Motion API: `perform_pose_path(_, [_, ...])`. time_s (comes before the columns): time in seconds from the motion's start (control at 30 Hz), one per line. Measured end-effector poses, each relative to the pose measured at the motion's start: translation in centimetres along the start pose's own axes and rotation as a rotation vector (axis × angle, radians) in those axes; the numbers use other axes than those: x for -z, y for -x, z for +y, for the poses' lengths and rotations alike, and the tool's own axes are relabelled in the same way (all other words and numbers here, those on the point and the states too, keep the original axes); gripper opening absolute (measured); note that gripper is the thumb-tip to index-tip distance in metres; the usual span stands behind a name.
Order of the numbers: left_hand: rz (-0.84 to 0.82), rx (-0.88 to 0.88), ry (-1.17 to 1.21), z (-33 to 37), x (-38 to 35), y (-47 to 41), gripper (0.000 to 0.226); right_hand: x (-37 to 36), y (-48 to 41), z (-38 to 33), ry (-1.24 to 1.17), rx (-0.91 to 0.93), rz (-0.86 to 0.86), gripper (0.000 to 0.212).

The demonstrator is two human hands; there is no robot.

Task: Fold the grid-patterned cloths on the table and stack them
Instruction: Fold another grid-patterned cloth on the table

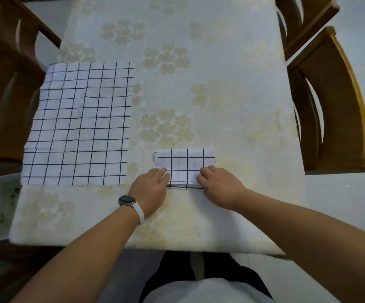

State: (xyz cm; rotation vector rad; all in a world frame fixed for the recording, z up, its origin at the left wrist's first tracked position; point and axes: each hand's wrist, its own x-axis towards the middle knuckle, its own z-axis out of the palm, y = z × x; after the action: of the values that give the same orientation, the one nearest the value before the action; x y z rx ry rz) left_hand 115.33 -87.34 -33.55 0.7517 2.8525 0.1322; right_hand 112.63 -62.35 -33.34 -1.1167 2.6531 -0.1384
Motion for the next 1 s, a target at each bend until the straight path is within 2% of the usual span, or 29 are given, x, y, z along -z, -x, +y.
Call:
perform_pose_path(0.17, [-0.09, 0.03, -0.002, 0.3, 0.5, 0.7, 0.046, 1.1, -0.1, -0.6, 0.012, -0.004, 0.015, 0.023])
perform_pose_path(0.3, [-0.013, 0.009, 0.069, 0.8, 2.9, -1.2, 0.032, 3.2, -1.5, -0.3, -0.024, -0.072, 0.058, 0.016])
perform_pose_path(0.4, [-0.038, -0.01, 0.083, 0.8, 4.1, -3.5, 0.043, 3.7, -2.5, 0.5, 0.001, -0.137, 0.003, 0.038])
perform_pose_path(0.5, [-0.198, -0.032, -0.003, 0.9, 3.9, -4.8, 0.063, 3.7, -2.9, 1.0, -0.013, -0.13, -0.086, 0.061])
perform_pose_path(0.57, [-0.282, -0.028, -0.055, 0.6, 3.3, -5.1, 0.067, 3.1, -2.8, 1.2, -0.042, -0.143, -0.132, 0.069])
perform_pose_path(0.77, [-0.375, 0.001, -0.037, -0.4, 1.7, -4.7, 0.066, 0.7, -2.4, 1.8, -0.032, -0.148, -0.171, 0.073])
perform_pose_path(1.0, [-0.398, 0.013, -0.054, -0.2, 1.4, -4.4, 0.065, 0.7, -2.2, 1.7, -0.023, -0.154, -0.197, 0.072])
